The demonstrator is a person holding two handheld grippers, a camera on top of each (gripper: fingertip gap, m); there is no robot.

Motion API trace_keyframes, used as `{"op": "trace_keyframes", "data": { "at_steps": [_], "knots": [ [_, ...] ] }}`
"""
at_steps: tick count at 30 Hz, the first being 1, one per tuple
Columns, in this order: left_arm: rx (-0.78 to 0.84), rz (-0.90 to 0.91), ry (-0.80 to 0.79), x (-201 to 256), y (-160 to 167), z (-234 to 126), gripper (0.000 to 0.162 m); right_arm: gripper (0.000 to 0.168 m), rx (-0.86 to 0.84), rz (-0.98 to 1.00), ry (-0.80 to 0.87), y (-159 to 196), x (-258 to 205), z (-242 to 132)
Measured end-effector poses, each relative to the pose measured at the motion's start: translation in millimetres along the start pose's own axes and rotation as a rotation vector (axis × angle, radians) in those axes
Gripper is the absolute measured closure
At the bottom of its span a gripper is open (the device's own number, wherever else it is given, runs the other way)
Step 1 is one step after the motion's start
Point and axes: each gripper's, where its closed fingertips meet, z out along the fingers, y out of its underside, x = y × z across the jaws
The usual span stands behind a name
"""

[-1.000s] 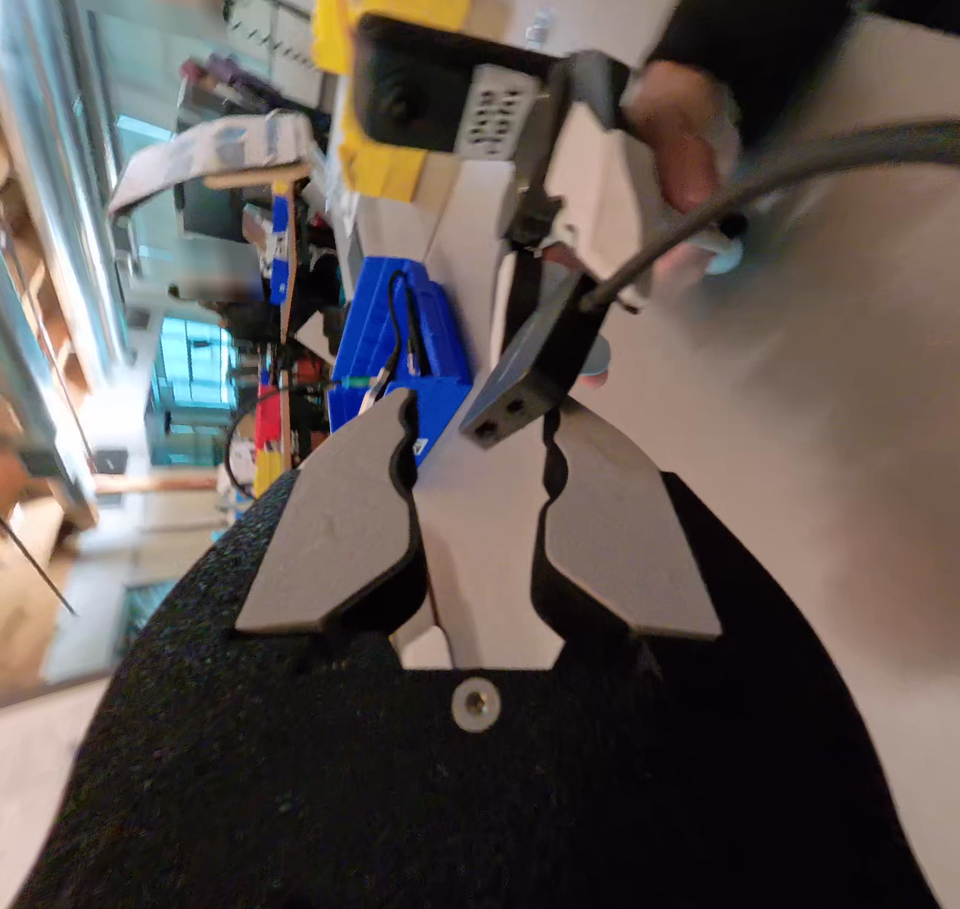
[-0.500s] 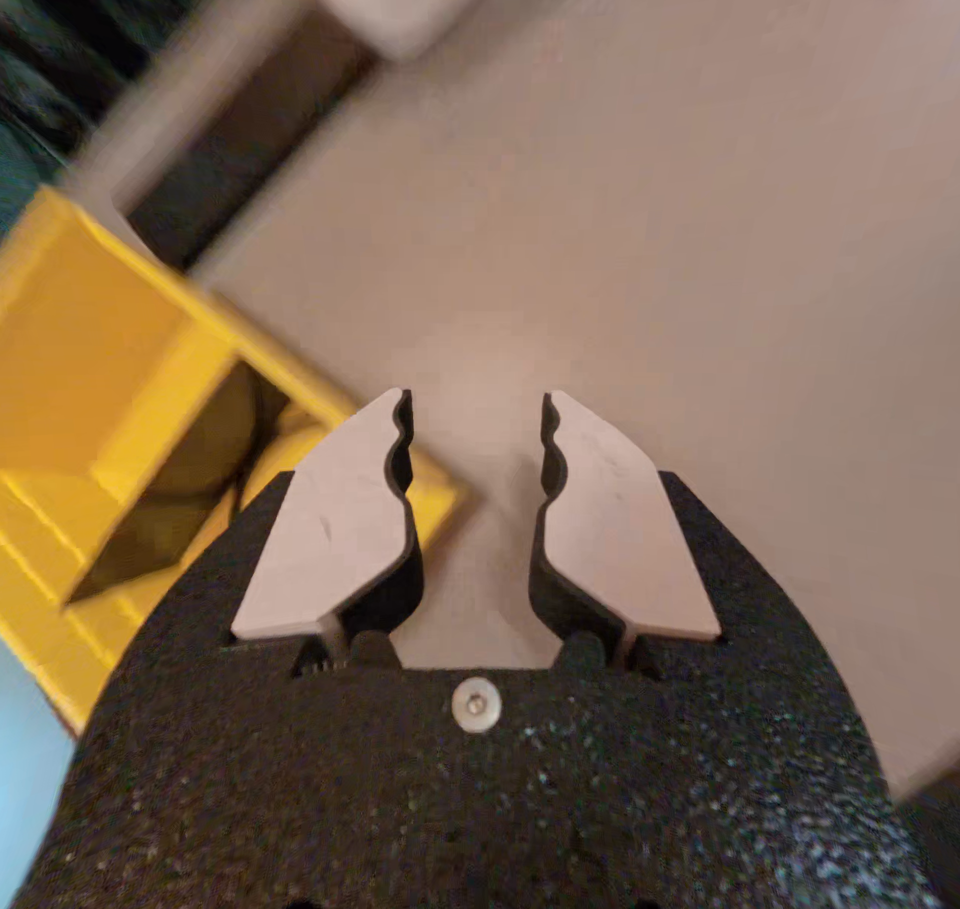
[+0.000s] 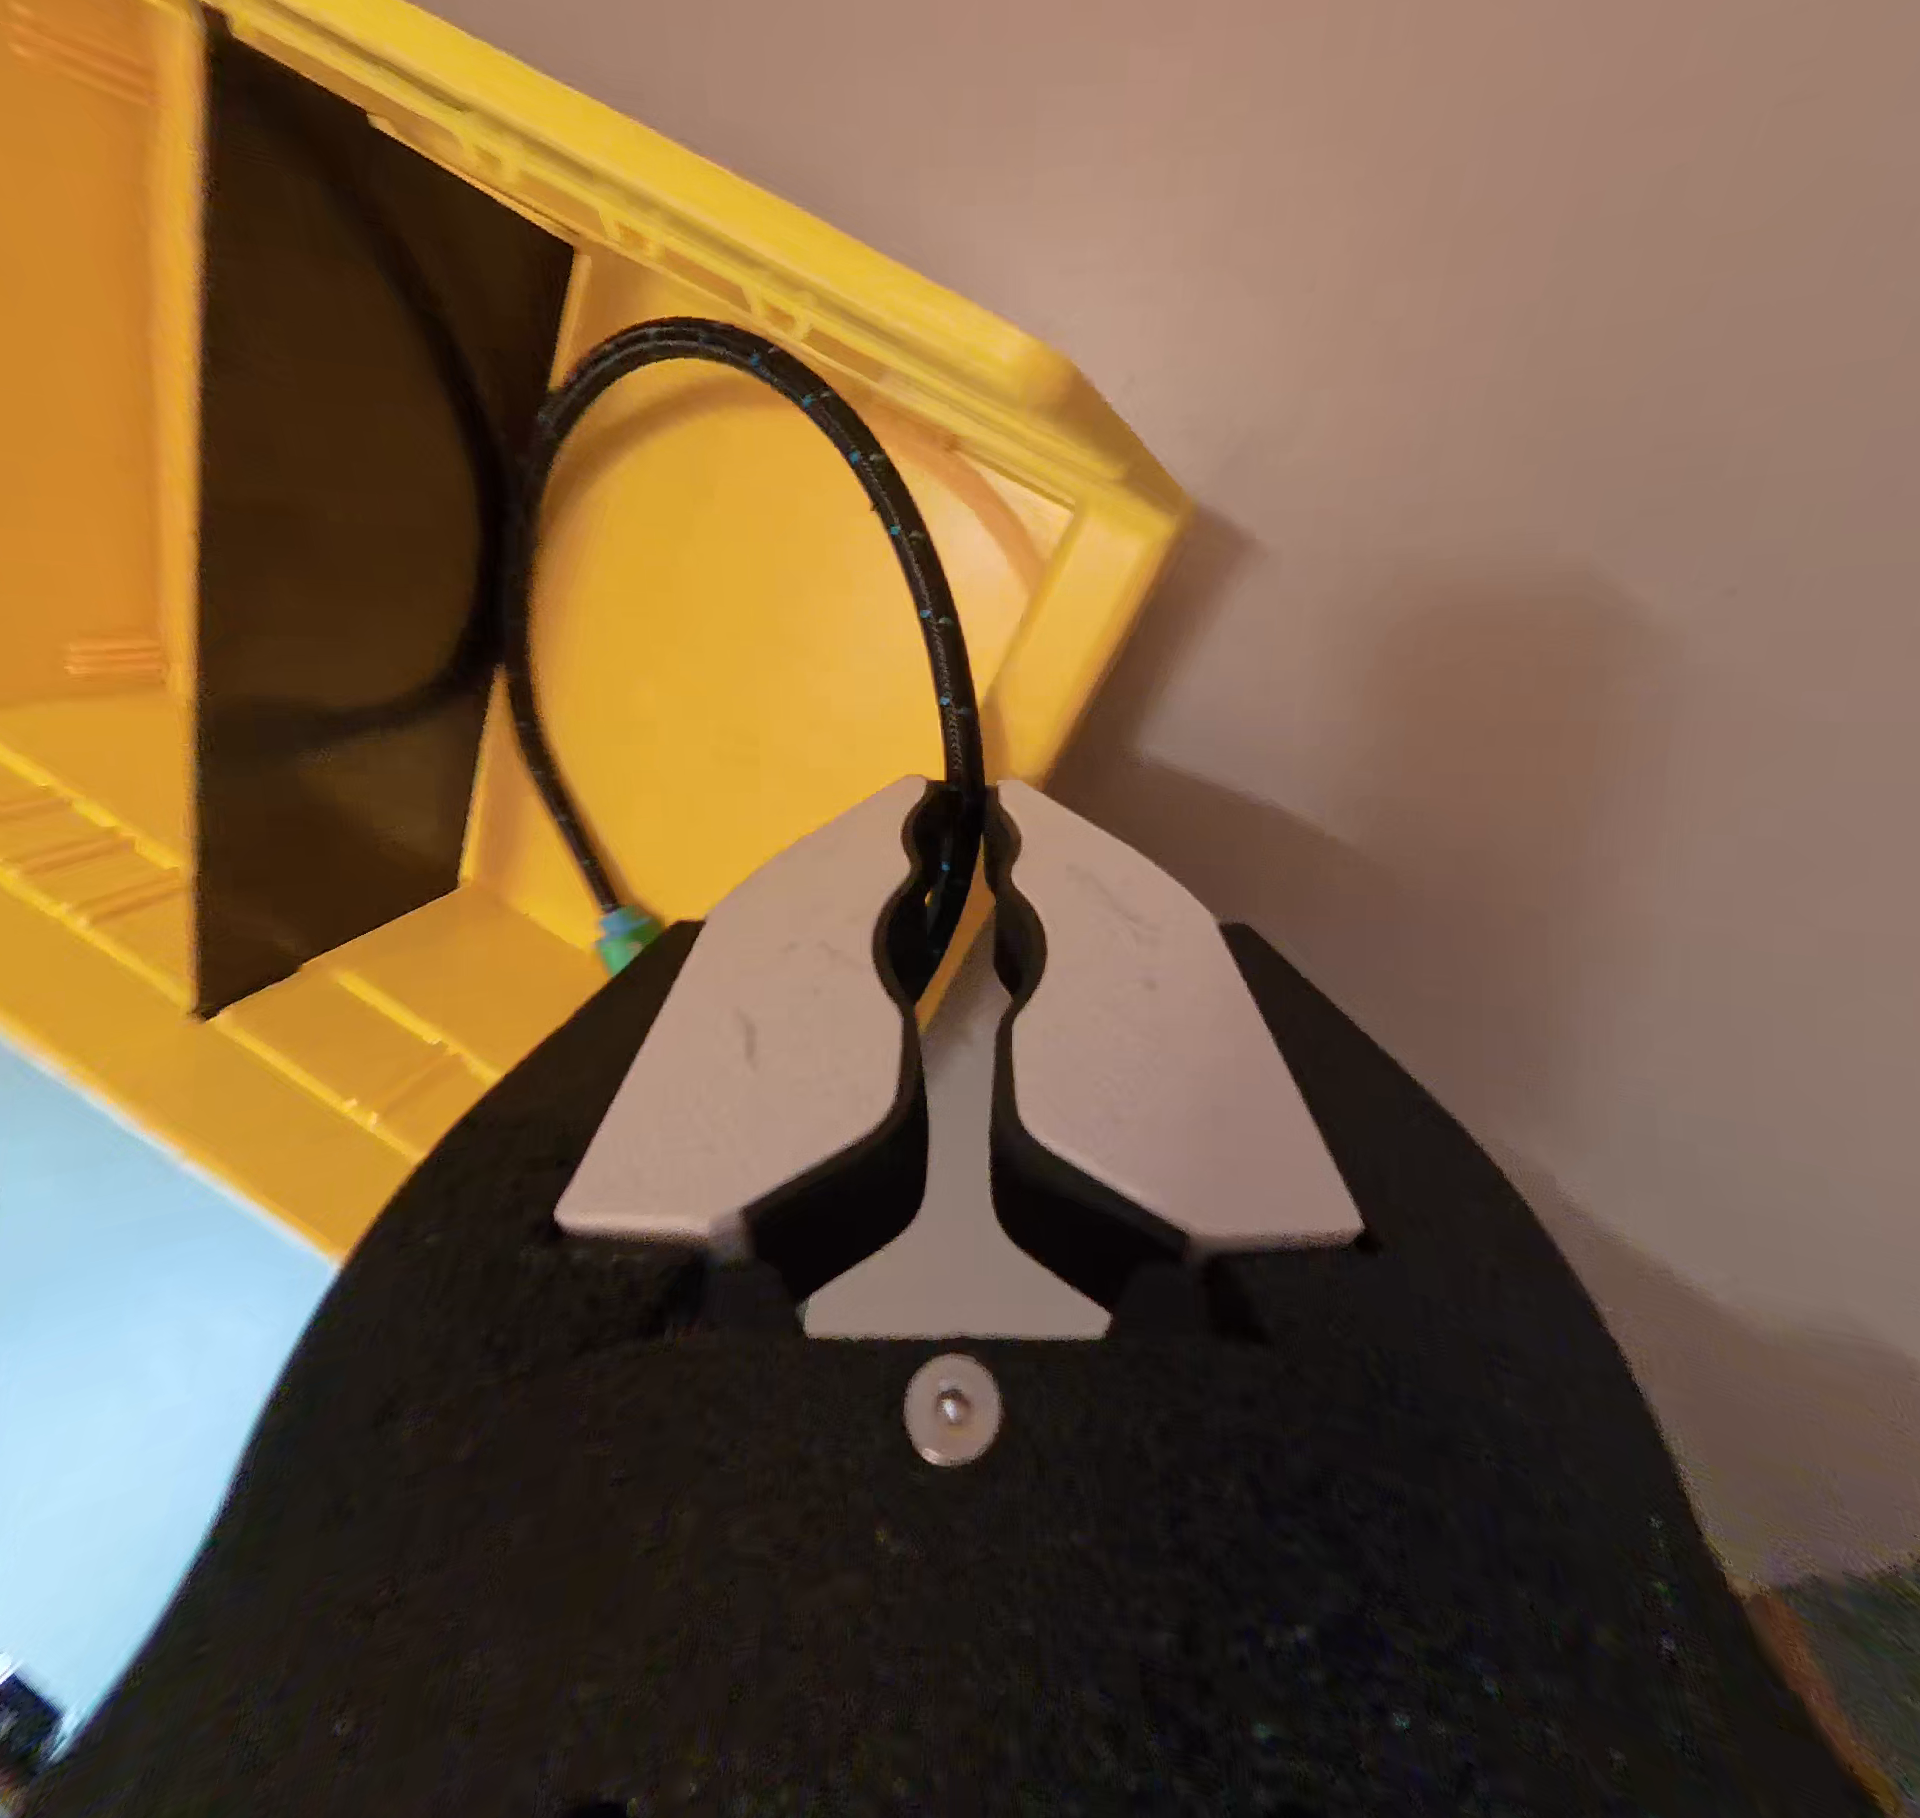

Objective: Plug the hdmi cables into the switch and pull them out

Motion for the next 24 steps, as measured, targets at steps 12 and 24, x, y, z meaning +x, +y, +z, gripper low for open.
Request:
{"op": "trace_keyframes", "data": {
  "at_steps": [12,24],
  "knots": [
    [0.185,0.056,-0.639,-52.6,-80.7,-161.8,0.155,0.095,0.06,0.019,-0.005,-10.4,0.4,-4.7],
    [0.812,0.846,-0.436,214.0,-236.0,-112.5,0.156,0.095,0.317,0.079,0.014,-56.6,12.5,-45.5]
  ]
}}
